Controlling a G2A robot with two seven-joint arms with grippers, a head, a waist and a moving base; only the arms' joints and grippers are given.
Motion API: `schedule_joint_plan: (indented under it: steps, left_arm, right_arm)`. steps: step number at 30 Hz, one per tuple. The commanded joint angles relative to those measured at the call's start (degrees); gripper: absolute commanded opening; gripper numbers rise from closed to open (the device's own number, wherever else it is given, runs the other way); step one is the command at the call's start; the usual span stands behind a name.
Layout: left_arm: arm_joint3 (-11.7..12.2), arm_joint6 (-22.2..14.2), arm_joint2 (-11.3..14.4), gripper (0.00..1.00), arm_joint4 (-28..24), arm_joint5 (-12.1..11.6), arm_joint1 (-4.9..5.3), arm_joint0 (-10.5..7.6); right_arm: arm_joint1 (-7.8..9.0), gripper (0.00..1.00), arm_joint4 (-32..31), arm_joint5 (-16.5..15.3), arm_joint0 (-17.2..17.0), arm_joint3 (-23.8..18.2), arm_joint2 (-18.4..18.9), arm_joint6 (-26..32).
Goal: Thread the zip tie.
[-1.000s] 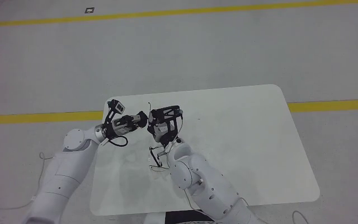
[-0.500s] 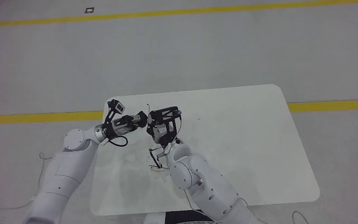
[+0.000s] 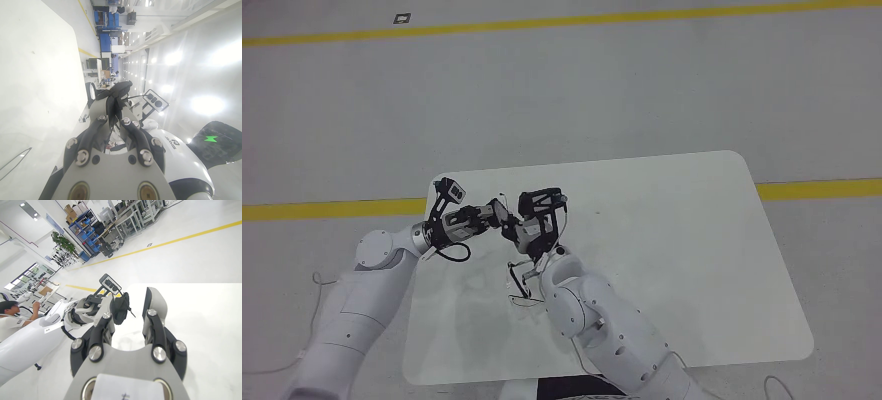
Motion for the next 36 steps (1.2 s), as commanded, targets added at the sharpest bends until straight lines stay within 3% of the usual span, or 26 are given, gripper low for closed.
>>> schedule_joint_plan:
  steps: [1, 5, 7, 8, 10, 32, 34, 36]
  left_arm:
    - [0.00, 0.00, 0.00, 0.00, 0.00, 0.00, 0.00, 0.00]
    - [0.00, 0.00, 0.00, 0.00, 0.00, 0.00, 0.00, 0.00]
    - [0.00, 0.00, 0.00, 0.00, 0.00, 0.00, 0.00, 0.00]
    - [0.00, 0.00, 0.00, 0.00, 0.00, 0.00, 0.00, 0.00]
    - [0.00, 0.00, 0.00, 0.00, 0.00, 0.00, 0.00, 0.00]
    - [0.00, 0.00, 0.00, 0.00, 0.00, 0.00, 0.00, 0.00]
    - [0.00, 0.00, 0.00, 0.00, 0.00, 0.00, 0.00, 0.00]
    - [0.00, 0.00, 0.00, 0.00, 0.00, 0.00, 0.00, 0.00]
  right_arm:
    - [-0.04, 0.37, -0.31, 0.01, 0.30, -0.02, -0.09, 0.08]
    - [-0.18, 0.32, -0.44, 0.21, 0.77, -0.10, -0.23, -0.16]
    - [-0.25, 0.25, -0.57, 0.37, 0.95, -0.06, -0.34, -0.39]
    - [-0.28, 0.20, -0.60, 0.44, 1.00, -0.02, -0.38, -0.44]
    - [-0.34, 0.00, -0.63, 0.54, 1.09, 0.02, -0.46, -0.51]
    - [-0.37, 0.00, -2.05, 1.15, 0.20, 0.44, -0.20, -0.13]
    - [-0.37, 1.00, -1.64, 1.46, -0.28, -0.14, 0.12, -0.80]
    - [-0.28, 1.00, -0.98, 1.29, -0.86, -0.84, 0.64, -1.07]
